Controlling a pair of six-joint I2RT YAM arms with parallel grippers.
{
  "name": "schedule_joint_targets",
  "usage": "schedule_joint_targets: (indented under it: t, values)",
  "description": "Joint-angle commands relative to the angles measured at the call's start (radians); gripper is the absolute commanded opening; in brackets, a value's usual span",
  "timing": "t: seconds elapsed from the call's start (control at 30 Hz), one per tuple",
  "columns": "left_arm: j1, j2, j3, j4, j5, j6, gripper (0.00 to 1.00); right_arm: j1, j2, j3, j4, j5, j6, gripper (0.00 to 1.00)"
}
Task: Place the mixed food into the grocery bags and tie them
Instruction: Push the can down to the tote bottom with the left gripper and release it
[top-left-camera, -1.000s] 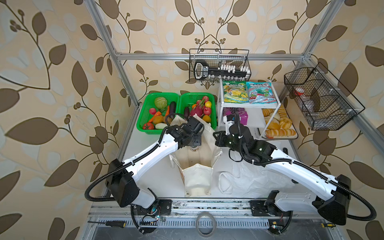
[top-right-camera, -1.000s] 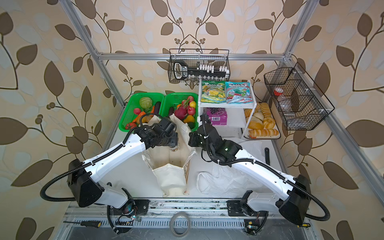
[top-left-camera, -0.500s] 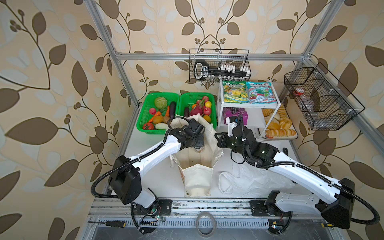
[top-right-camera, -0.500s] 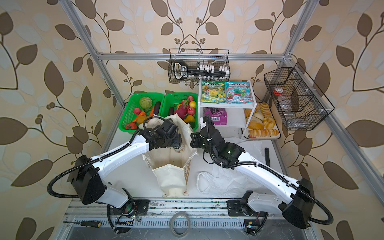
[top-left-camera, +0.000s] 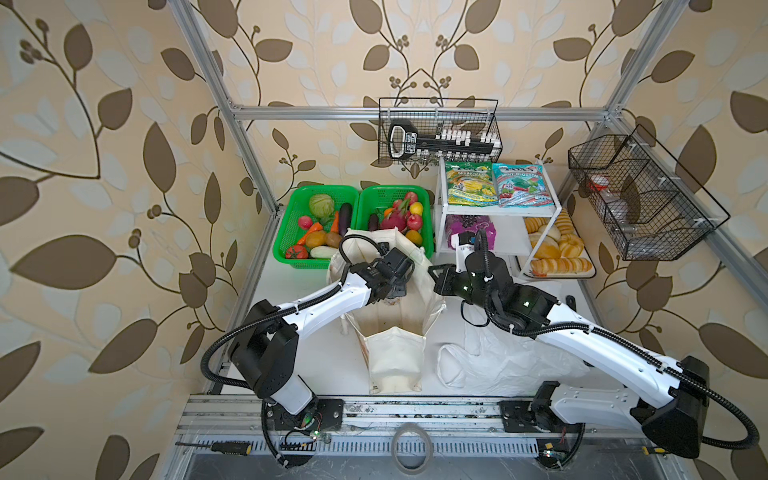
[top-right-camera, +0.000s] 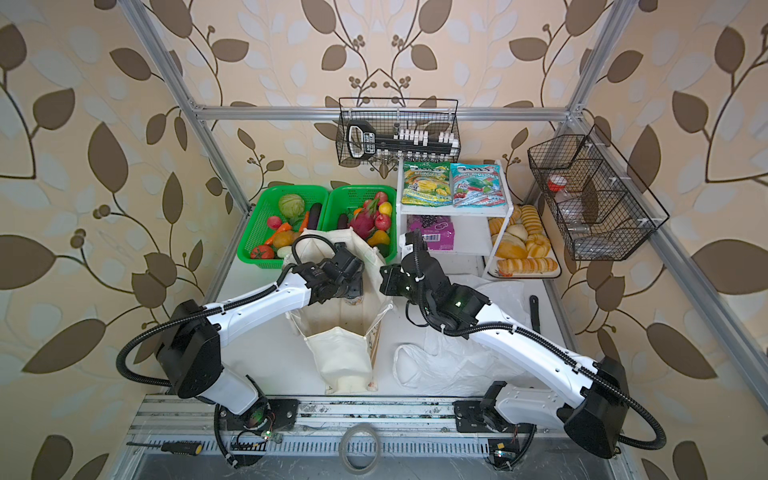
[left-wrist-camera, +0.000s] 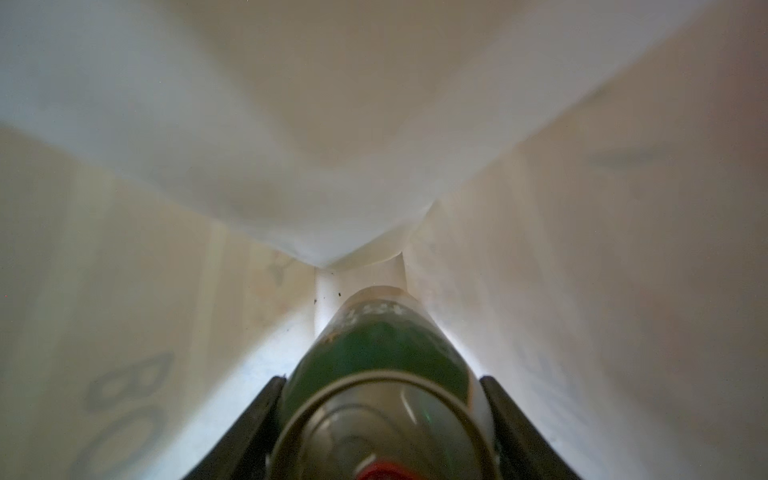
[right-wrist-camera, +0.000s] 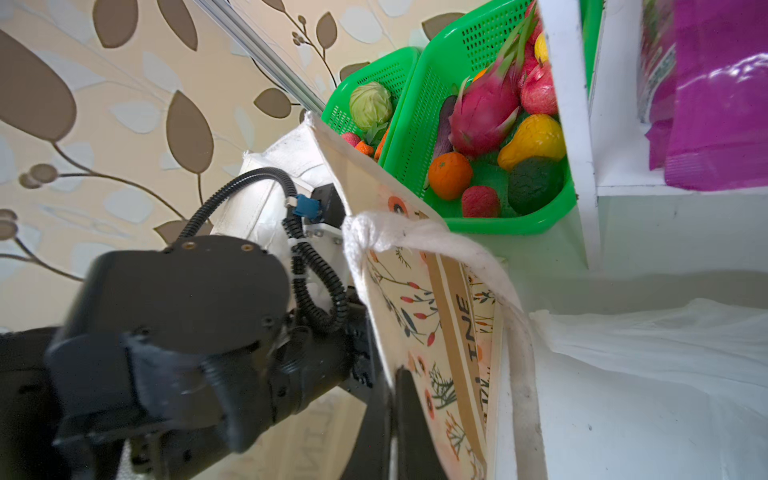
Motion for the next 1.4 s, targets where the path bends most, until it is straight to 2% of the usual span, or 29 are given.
schedule_joint_targets:
  t: [0.0,0.37,0.67,0.8,0.87,1.03,1.1,1.23,1.37]
  values:
    - [0.005,0.018,0.045,0.067,-0.038,-0.020,0.06,-0.004,-0.021,-0.024,0.033,-0.005,0.018,0.00]
    - [0.005,0.077,-0.053,0.102,0.010,-0.045,0.09,-0.004,-0.040,-0.052,0.046,0.000,0.024,0.00]
    - [0.004,0.092,-0.049,0.055,0.021,-0.041,0.15,-0.007,-0.051,-0.060,0.052,0.006,0.023,0.01]
    - [0.004,0.088,-0.021,0.029,0.031,-0.022,0.25,-0.011,-0.062,-0.066,0.050,0.007,0.020,0.04]
    - [0.004,0.082,-0.009,0.018,0.032,-0.015,0.27,-0.016,-0.066,-0.069,0.050,0.007,0.020,0.04]
    - [0.005,0.075,0.020,-0.010,0.041,0.002,0.39,-0.022,-0.074,-0.072,0.051,0.010,0.021,0.04]
    - [0.005,0.068,0.029,-0.018,0.045,0.006,0.40,-0.023,-0.077,-0.073,0.050,0.011,0.019,0.04]
    - [0.004,0.045,0.046,-0.034,0.049,0.010,0.52,-0.026,-0.079,-0.072,0.052,0.015,0.019,0.07]
    - [0.004,0.008,0.069,-0.052,0.063,0.026,0.57,-0.032,-0.082,-0.074,0.062,-0.017,0.008,0.10]
